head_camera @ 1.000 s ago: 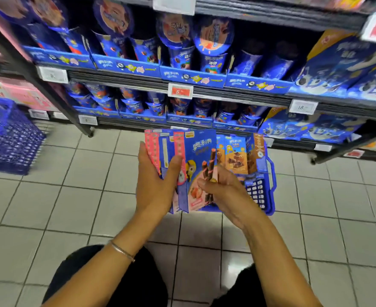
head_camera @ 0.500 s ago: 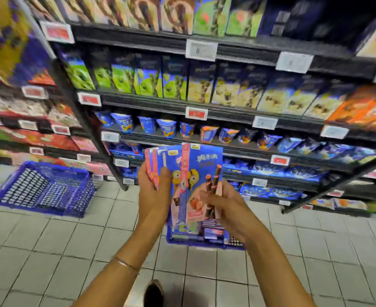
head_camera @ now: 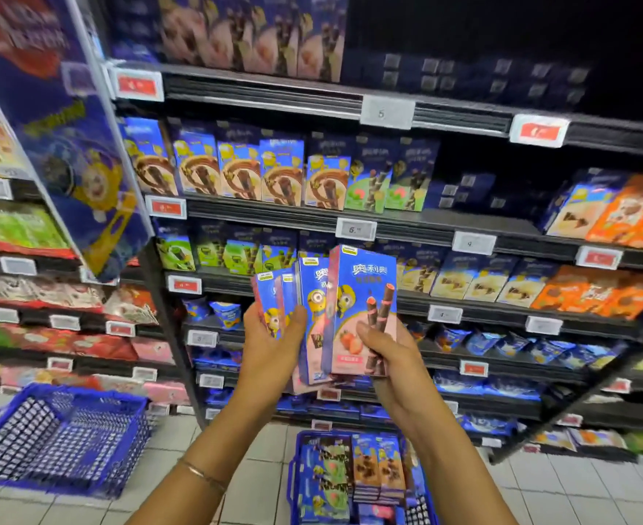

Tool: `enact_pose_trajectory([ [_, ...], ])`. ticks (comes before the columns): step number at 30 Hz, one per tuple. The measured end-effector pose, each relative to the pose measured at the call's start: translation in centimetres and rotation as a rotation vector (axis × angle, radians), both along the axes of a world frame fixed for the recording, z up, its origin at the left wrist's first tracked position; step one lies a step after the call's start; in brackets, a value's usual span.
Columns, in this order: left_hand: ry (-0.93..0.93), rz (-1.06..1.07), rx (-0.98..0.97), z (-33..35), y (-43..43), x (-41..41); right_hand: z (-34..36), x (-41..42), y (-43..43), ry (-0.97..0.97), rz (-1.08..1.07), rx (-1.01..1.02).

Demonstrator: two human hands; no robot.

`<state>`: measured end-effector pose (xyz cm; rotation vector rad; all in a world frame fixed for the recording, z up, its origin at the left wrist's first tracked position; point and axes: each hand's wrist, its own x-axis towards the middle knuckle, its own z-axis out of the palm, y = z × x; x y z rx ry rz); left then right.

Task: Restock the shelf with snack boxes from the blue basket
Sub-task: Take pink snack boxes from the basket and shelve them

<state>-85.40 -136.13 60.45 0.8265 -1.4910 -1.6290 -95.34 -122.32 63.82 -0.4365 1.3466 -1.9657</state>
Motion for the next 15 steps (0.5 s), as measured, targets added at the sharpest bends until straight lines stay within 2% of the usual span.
enact_pose_trajectory([
  [4,0.113,-0.091,0.016,3.0,-2.4,-1.0,3.3,-0.8,-2.9,0.032,-0.019,-0.013],
  [12,0.348,0.108,-0.129,11.3,-8.4,-5.1,11.7,-5.3,-9.9,0.259,0.101,-0.124],
  [15,0.374,0.14,-0.21,14.2,-10.5,-6.3,14.3,-7.2,-12.2,0.306,0.14,-0.174],
])
